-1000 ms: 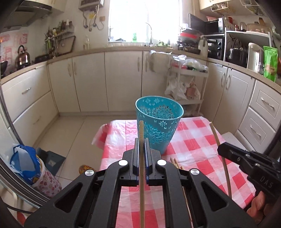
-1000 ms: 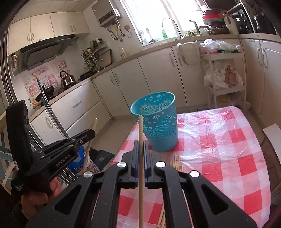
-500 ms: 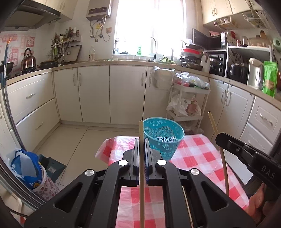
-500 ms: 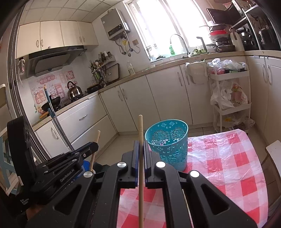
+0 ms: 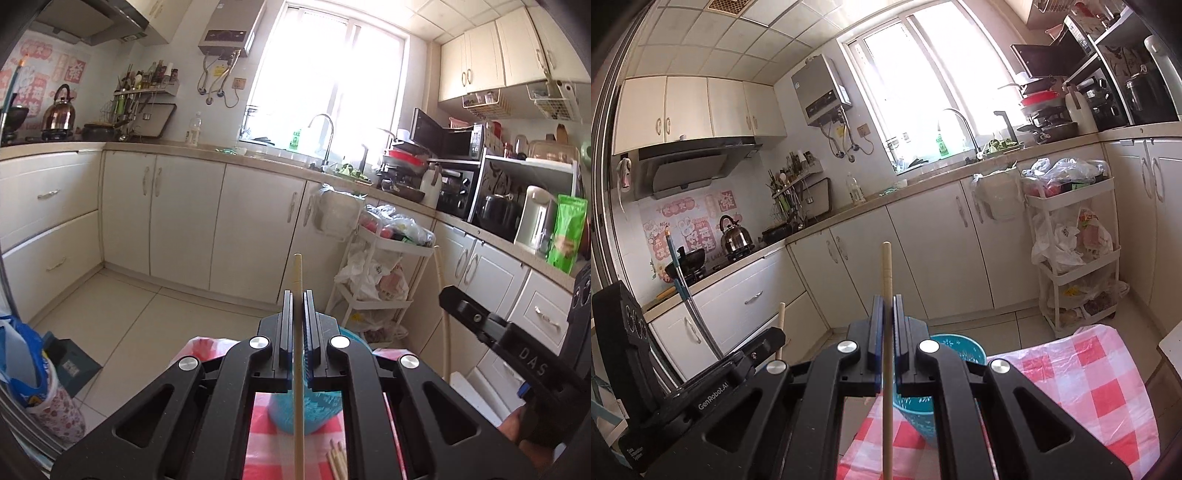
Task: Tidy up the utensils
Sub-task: 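Lower the chopstick into the teal cup and open the right tool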
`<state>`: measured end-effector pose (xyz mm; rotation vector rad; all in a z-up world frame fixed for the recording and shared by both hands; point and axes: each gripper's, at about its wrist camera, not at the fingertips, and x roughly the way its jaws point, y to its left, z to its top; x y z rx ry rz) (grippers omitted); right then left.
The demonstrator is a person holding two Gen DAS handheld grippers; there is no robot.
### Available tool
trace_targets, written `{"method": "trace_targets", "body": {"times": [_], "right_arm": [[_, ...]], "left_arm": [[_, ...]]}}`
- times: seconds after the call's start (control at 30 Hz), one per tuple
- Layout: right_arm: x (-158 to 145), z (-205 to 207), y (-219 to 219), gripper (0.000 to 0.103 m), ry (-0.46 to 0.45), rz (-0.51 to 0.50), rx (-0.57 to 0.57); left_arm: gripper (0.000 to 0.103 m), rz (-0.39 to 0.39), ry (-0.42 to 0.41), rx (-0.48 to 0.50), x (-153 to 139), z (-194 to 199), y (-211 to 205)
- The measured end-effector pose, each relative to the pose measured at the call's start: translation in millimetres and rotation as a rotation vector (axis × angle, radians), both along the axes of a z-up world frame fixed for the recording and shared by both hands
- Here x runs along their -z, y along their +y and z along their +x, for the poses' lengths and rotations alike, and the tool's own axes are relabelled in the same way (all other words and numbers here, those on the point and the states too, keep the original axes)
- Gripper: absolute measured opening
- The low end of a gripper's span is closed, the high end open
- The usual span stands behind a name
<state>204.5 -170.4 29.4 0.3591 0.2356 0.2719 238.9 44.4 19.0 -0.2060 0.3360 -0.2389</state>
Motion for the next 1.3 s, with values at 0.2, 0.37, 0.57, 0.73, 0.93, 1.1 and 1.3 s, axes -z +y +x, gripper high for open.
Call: {"method": "trace_targets", "body": {"times": [0.2,0.37,0.57,0.73,0.93,1.1,1.3], "right_arm": [[-4.6,44.5,-1.3,0.006,-0.04,0.018,0.051],[-4.0,76.1,-2.7,0.006,-0.066,0.017,0.083],[12.6,103.8,-2.2,0.006,-0.061,0.0,0.107],[33.2,117.3,-1.8,0.006,-0.04,-0.02,0.119],[55.1,125.5,-0.5,0.006,-0.017,-0.05,0.124],[71.3,131.6,0.9,0.006,0.024,-0.065,0.101],[82.4,125.9,-2.8,0.015,0.086,-0.08,0.091]], "left_arm": [[0.005,-0.058,-0.002,0.014,2.1,50.8,-12.8],[0.005,-0.113,-0.016,-0.001,3.3,84.6,-18.2],[0.005,-0.175,-0.054,-0.01,7.3,112.0,-26.9],[0.005,-0.203,-0.064,-0.036,22.4,128.6,-34.5],[0.005,-0.181,-0.021,-0.054,50.1,146.5,-42.5],[0.005,-0.097,0.04,-0.047,73.8,150.2,-52.5],[0.007,-0.028,0.145,-0.046,96.3,140.8,-52.3]]}}
